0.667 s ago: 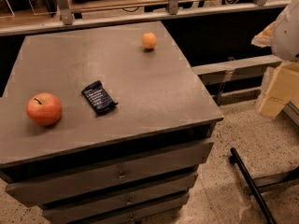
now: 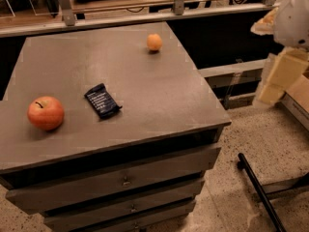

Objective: Move orange near rxbar blueberry

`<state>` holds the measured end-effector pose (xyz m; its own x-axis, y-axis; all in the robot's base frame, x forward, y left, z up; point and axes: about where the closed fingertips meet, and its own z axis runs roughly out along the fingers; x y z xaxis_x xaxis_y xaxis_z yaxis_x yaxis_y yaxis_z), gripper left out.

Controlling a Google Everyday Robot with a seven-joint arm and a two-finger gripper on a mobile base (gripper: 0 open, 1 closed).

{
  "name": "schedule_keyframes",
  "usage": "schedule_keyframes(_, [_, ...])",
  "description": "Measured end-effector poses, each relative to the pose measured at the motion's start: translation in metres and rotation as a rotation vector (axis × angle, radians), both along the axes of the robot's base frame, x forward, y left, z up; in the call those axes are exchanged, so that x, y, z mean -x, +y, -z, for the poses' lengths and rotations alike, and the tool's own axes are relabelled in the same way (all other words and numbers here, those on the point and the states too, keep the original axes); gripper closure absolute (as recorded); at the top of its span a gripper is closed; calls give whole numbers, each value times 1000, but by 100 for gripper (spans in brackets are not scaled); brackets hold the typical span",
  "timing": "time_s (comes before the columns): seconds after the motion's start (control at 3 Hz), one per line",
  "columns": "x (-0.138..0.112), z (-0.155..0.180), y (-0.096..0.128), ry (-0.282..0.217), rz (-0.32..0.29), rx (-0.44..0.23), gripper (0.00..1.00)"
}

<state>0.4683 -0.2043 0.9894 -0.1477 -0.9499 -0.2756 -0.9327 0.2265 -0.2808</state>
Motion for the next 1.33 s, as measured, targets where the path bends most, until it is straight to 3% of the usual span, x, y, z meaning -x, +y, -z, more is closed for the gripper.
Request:
schedule_keyframes(0.33, [-57, -27, 44, -100, -165, -130, 0])
schedule_keyframes(0.67, [-92, -53, 77, -179, -275, -230, 0])
schedule_keyframes(1.0, [-110, -67, 95, -220, -334, -284, 0])
schedule_keyframes(1.33, [-113, -71, 98, -231, -342, -294, 0])
